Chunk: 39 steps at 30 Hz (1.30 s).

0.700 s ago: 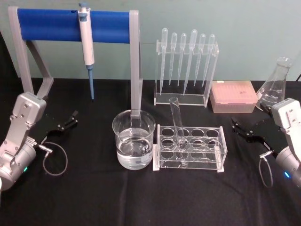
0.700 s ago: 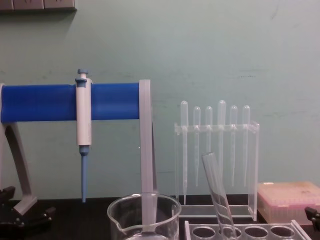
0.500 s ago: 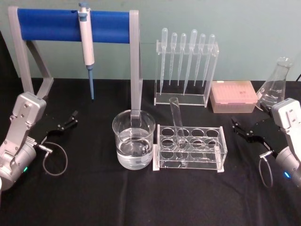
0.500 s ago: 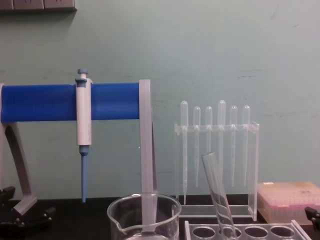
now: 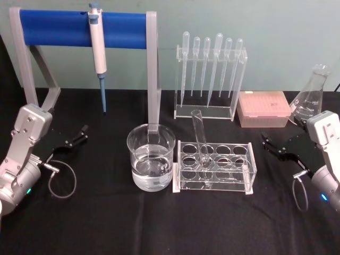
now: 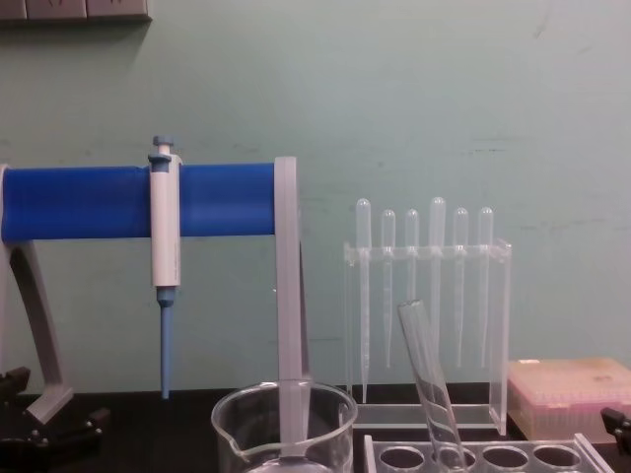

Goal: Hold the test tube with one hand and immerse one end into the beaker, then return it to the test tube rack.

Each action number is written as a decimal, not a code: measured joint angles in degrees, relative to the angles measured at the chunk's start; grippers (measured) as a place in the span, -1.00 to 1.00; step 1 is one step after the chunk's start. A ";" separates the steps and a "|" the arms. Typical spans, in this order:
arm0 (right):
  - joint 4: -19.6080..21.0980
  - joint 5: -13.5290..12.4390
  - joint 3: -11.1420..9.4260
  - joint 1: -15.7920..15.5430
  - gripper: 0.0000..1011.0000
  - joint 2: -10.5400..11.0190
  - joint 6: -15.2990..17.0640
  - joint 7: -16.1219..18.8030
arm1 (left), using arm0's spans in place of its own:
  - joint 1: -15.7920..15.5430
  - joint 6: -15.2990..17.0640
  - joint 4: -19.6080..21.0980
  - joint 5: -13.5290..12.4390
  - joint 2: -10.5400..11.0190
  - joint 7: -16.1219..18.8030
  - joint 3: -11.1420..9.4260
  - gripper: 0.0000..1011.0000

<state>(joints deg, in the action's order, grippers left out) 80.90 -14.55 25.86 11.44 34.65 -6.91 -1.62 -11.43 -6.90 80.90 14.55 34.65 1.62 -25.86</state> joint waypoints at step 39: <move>8.37 1.23 -2.87 -5.72 0.98 2.76 1.93 -0.10 | 0.00 0.00 0.00 0.00 0.00 0.00 0.00 0.98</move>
<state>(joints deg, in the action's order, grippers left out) 89.27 -13.31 23.00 5.71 37.41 -4.98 -1.72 -11.43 -6.90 80.90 14.55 34.65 1.62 -25.86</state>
